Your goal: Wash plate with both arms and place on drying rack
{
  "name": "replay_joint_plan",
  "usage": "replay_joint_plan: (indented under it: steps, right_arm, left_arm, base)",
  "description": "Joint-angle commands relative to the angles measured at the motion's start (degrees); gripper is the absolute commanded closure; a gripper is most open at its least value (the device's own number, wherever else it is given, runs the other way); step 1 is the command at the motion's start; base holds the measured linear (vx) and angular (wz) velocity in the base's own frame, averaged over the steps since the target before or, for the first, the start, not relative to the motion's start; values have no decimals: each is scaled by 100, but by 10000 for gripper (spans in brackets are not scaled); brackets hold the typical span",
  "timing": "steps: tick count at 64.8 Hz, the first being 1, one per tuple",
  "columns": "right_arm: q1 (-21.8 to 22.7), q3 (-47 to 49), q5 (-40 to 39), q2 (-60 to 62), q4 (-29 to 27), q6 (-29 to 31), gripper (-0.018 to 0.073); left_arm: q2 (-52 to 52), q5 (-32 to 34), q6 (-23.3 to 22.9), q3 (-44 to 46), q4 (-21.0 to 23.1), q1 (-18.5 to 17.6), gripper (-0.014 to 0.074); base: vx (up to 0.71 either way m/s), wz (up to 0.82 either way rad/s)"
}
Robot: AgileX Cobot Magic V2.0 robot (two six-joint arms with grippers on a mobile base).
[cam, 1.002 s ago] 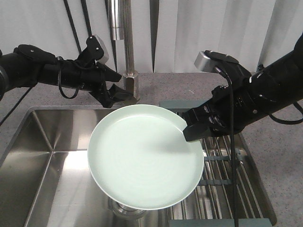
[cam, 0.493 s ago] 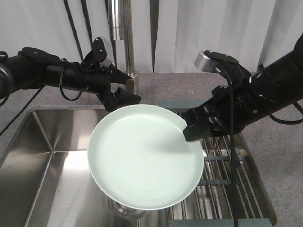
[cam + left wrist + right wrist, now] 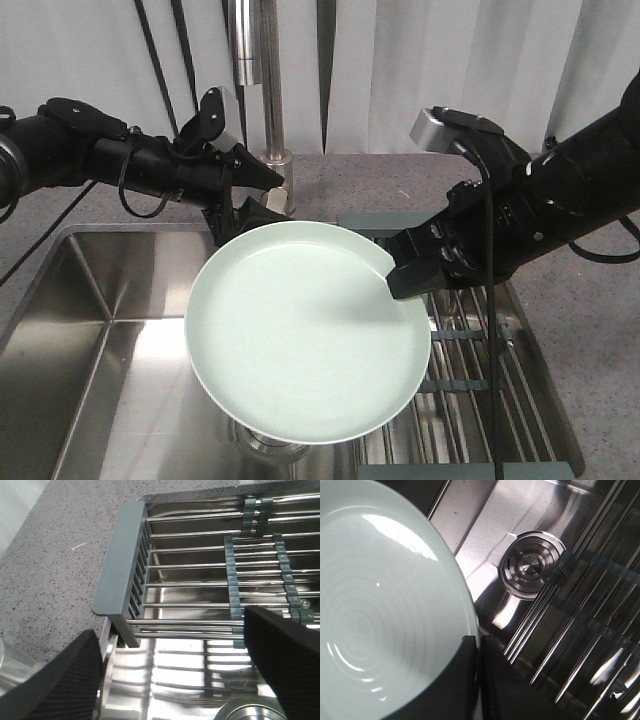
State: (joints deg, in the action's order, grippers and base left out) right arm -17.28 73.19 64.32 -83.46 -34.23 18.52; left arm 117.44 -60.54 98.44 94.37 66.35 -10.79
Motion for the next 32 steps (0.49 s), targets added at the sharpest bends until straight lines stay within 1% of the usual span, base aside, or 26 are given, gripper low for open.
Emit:
replay_joint_plan:
  steps: [1, 9, 18, 25, 32]
  right_arm:
    - [9, 157, -158, 221, -245, 40, 564]
    - [9, 157, -158, 221, -245, 40, 564]
    - [9, 157, -158, 221, -245, 40, 564]
    - [9, 157, -158, 221, -245, 40, 564]
    - [9, 157, -158, 221, -245, 40, 564]
  left_arm:
    - [-336, -681, -153, 144, 128, -40, 42]
    - [-498, -421, -608, 144, -63, -26, 42]
    - [-868, 26, -1354, 144, -465, -1, 42]
    - [-1197, 246, -2017, 144, -905, 49, 42]
    - [-1550, 346, -2940, 144, -1454, 136, 42]
  base:
    - [0, 0]
    - [0, 0]
    - [0, 0]
    - [0, 0]
    - [0, 0]
